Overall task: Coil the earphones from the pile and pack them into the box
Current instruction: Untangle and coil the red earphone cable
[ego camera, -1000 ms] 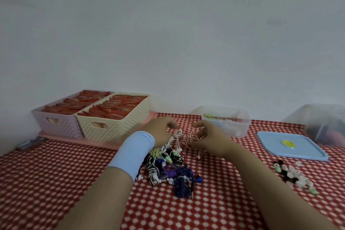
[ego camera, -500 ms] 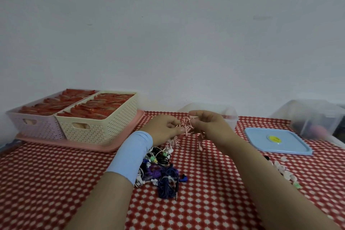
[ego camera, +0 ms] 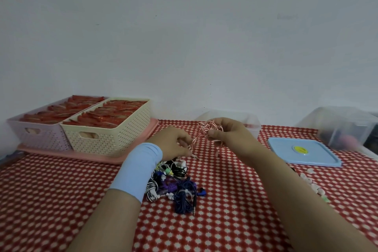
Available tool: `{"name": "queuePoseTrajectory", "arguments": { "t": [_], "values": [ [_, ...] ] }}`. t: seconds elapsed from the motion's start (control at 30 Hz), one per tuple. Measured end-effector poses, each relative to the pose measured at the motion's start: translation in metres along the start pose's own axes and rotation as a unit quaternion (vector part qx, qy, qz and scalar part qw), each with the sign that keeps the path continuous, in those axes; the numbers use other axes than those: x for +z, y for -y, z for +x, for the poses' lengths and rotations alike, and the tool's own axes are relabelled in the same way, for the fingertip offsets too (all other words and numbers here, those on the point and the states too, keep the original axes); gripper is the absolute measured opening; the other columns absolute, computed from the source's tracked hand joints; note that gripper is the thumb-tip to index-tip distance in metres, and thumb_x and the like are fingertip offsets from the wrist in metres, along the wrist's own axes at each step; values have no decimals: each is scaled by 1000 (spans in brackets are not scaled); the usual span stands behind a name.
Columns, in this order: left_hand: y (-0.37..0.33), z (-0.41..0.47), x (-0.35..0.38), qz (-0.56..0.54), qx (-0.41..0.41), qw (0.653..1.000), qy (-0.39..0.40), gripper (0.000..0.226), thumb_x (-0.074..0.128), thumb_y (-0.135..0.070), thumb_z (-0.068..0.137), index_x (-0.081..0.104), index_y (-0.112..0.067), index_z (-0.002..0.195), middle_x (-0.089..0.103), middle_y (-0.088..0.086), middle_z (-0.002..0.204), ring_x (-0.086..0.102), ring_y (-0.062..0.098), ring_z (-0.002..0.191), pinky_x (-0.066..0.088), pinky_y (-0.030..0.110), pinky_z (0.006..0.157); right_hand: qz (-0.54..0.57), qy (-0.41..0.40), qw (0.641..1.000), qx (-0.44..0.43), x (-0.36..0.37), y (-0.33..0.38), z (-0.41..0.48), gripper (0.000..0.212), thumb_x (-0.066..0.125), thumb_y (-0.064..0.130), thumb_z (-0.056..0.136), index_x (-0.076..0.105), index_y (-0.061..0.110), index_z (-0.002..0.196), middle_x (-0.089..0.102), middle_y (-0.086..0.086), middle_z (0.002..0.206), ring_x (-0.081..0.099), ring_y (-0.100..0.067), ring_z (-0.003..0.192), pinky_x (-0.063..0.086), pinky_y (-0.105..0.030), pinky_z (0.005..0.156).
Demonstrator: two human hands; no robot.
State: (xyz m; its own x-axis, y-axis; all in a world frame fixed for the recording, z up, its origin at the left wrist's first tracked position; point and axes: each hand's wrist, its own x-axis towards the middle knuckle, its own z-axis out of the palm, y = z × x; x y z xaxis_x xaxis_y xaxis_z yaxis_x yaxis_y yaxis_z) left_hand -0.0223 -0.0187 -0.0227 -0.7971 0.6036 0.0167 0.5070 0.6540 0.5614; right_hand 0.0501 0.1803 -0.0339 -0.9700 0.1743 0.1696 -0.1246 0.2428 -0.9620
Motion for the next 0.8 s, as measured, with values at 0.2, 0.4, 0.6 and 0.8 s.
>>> {"name": "queuePoseTrajectory", "arguments": {
  "t": [0.2, 0.4, 0.6, 0.8],
  "values": [
    [-14, -7, -2, 33, 28, 996, -76, 5, 63, -34, 94, 66, -30, 93, 57, -10, 112, 49, 8, 99, 33, 25, 87, -3, 0, 1000, 30, -4, 9, -1, 15, 69, 20, 94, 73, 13, 107, 75, -10, 99, 67, -18, 64, 54, -31, 55],
    [-41, -9, 3, -34, 56, 995, -77, 7, 59, -31, 94, 64, -34, 98, 69, -17, 91, 65, 13, 89, 52, 31, 85, -112, 18, 992, 59, -44, 17, -21, 19, 67, 32, 95, 73, 20, 109, 77, 0, 88, 50, -14, 52, 42, -25, 49],
    [-81, -1, 37, 22, 76, 997, 9, 11, 59, -25, 94, 68, -26, 88, 71, -9, 87, 63, 2, 73, 52, 30, 78, -181, 24, 979, 88, -86, 17, -51, 28, 69, 26, 94, 64, 22, 121, 74, 1, 100, 66, -12, 80, 52, -29, 73],
    [-96, 6, 51, 213, -13, 974, 72, 32, 59, -36, 94, 68, -23, 122, 64, -3, 128, 61, 19, 113, 48, 33, 99, -223, -36, 973, 54, -117, 6, -65, 44, 65, 10, 95, 59, 19, 138, 68, 2, 128, 63, -10, 114, 45, -36, 110]
  ]
}}
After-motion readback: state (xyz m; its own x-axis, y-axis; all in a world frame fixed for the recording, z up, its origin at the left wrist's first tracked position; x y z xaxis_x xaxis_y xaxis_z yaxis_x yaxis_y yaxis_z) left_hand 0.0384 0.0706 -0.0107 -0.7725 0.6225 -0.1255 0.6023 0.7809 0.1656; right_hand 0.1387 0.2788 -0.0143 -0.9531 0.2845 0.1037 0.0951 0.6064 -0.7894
